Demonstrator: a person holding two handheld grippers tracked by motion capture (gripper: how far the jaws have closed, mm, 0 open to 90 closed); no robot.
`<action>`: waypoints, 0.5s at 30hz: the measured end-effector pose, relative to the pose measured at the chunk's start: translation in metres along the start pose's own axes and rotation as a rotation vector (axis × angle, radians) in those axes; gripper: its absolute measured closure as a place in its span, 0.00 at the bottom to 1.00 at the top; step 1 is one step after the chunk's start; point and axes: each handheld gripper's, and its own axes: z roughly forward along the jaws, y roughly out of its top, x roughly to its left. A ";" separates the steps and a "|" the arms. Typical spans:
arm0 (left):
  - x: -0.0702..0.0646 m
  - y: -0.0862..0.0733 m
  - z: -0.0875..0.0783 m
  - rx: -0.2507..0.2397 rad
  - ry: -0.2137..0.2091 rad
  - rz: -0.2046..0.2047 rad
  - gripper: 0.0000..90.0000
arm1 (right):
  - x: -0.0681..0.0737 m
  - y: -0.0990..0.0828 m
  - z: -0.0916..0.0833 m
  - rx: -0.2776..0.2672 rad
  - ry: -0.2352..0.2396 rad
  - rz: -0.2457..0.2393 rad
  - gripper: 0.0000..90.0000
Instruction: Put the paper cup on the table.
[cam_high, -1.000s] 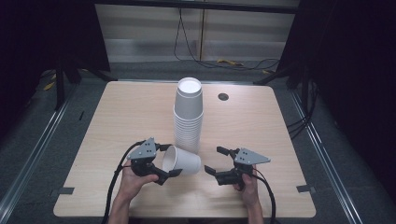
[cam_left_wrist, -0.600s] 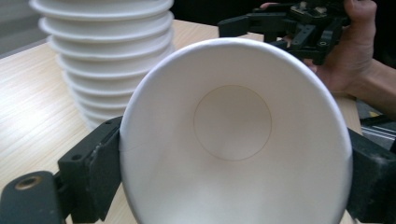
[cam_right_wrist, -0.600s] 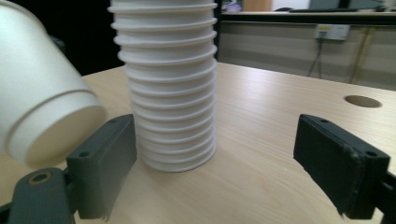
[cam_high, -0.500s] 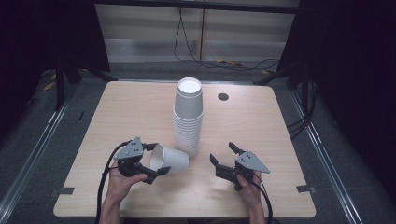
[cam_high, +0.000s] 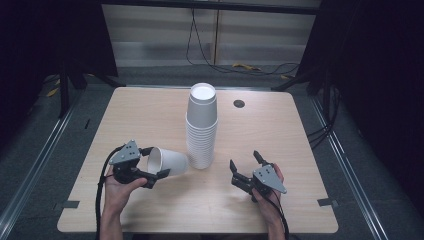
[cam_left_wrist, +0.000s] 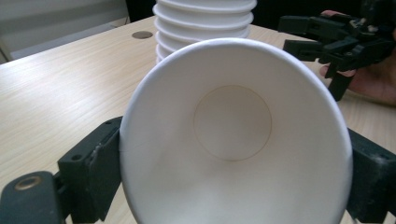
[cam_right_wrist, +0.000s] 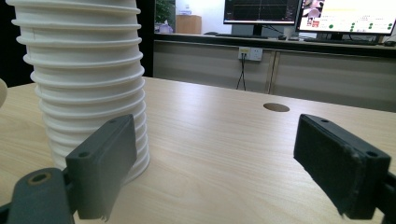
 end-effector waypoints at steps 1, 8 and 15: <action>0.002 0.002 0.000 0.021 0.017 0.000 0.11 | 0.000 0.000 -0.001 -0.011 0.009 0.000 0.15; 0.008 0.010 -0.005 0.032 0.041 -0.024 0.11 | 0.000 -0.001 -0.004 -0.034 -0.010 0.020 0.17; 0.013 0.018 -0.009 0.068 0.068 -0.020 0.11 | -0.001 -0.003 -0.007 -0.066 0.006 0.021 0.18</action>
